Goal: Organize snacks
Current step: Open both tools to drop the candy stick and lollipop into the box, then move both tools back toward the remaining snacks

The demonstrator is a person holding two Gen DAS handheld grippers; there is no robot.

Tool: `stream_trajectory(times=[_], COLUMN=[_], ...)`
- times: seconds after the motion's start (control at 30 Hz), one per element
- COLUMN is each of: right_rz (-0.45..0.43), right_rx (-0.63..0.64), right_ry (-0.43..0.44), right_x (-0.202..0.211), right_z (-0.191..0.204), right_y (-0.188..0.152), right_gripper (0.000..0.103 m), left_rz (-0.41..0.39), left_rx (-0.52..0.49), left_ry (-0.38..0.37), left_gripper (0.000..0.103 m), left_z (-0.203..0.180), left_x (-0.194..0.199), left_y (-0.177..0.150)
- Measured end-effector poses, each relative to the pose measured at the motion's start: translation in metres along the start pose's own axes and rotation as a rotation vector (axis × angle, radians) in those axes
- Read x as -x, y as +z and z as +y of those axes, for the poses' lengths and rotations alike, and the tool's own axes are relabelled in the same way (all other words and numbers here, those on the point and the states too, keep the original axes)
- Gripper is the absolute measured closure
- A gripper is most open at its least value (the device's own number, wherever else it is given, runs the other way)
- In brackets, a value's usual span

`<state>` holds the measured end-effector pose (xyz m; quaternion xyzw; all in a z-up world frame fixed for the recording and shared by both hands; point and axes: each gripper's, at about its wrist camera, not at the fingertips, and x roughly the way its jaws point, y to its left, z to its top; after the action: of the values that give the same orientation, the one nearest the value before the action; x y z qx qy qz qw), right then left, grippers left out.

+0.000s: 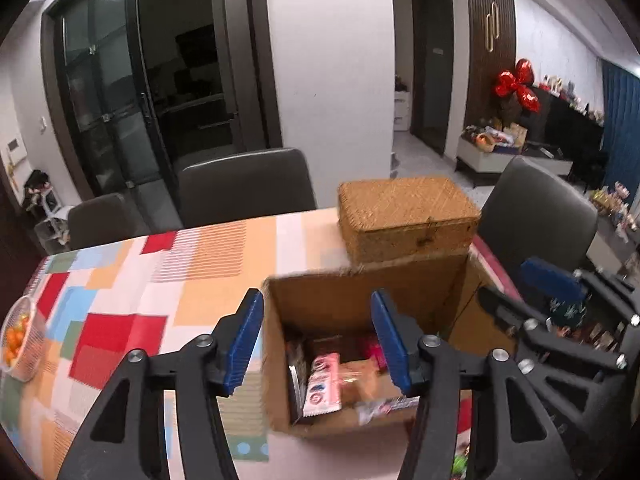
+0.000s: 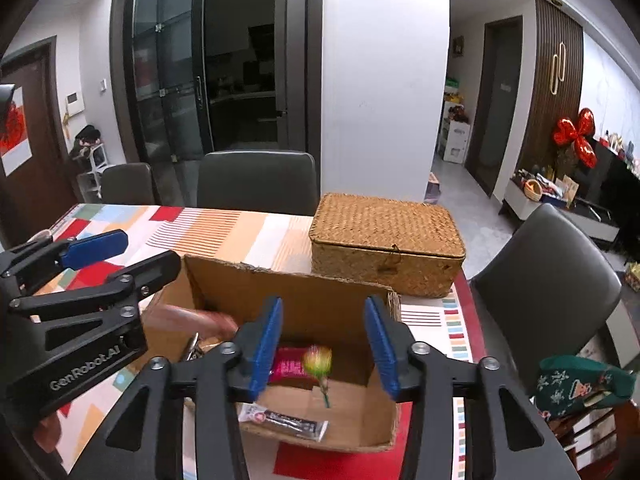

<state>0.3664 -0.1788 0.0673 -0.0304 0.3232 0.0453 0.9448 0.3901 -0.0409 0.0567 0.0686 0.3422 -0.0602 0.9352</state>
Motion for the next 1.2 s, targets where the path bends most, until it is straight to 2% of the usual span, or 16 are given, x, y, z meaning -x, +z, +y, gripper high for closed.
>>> stream_trajectory(times=[0.23,0.47,0.73,0.83,1.0,1.2], right_rz=[-0.012,-0.038,-0.023,0.004,0.076,0.165], right_rx=[0.039,0.085,0.105,0.112,0.125,0.187], right_ry=[0.036,0.087,0.164,0.188,0.241,0.274], right_x=[0.027,0.061,0.088,0.089,0.08,0.057], right_z=[0.006,0.027,0.059,0.07,0.085,0.109], right_y=[-0.032,-0.069,-0.122,-0.14,-0.165,-0.191], right_gripper=[0.056,0.056,0.056,0.056,0.056,0.056], left_rz=[0.002,-0.039,-0.051,-0.024,0.037,0.113], left_rx=[-0.01,-0.042,-0.093,-0.12,-0.117,-0.066], left_ry=[-0.012,-0.02,0.047,0.062,0.044,-0.042], left_gripper=[0.045,0.042,0.041,0.04,0.04,0.04], left_z=[0.004,0.005,0.018,0.022,0.031,0.042], left_x=[0.034,0.079,0.114,0.117,0.112,0.09], left_y=[-0.045,-0.091,-0.147,-0.172,-0.208,-0.233])
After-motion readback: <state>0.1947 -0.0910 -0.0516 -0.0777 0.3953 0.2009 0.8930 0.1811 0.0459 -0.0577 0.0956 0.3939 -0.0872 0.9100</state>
